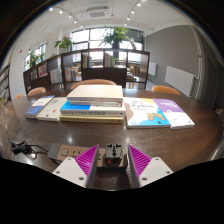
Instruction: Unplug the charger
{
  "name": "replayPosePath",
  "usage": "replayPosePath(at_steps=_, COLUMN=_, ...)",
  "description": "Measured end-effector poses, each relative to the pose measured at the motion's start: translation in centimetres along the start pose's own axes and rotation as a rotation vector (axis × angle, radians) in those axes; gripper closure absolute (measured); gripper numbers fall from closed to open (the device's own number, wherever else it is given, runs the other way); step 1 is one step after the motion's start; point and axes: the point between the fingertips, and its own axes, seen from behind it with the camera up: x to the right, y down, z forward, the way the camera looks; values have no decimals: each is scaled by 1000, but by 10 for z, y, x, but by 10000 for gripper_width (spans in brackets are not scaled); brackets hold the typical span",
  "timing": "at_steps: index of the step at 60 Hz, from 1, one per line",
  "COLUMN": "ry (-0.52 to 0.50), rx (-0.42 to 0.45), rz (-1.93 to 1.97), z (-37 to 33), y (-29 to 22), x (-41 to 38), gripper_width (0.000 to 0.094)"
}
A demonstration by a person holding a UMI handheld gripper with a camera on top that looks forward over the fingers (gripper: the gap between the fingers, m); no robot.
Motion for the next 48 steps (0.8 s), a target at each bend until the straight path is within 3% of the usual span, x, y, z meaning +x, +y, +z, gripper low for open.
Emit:
replayPosePath(at_steps=8, ry=-9, rx=18, rz=30, z=9, y=-3, x=2, gripper_width=673)
replayPosePath(at_steps=23, ry=-37, rx=14, rz=65, z=9, y=-3, x=1, gripper_width=802)
replayPosePath(at_steps=30, ry=-56, rx=-133, rz=1, z=5, y=-5, x=0, gripper_width=826)
replayPosePath(at_steps=31, ry=-62, rx=-111, rz=-22, z=-2, y=-22, x=-1, gripper_width=828)
replayPosePath(at_steps=35, ry=-64, rx=147, rz=-56, z=-49, y=-117, x=13, gripper_width=828)
replayPosePath(at_steps=40, ry=0, rx=331, rz=-53, z=-107, y=-209, x=65, gripper_width=827)
replayPosePath(at_steps=42, ry=18, rx=367, rz=-40, z=-120, y=-235, x=91, gripper_width=826)
replayPosePath(at_steps=48, ry=66, rx=337, rz=-10, z=-103, y=-214, x=147, gripper_width=806)
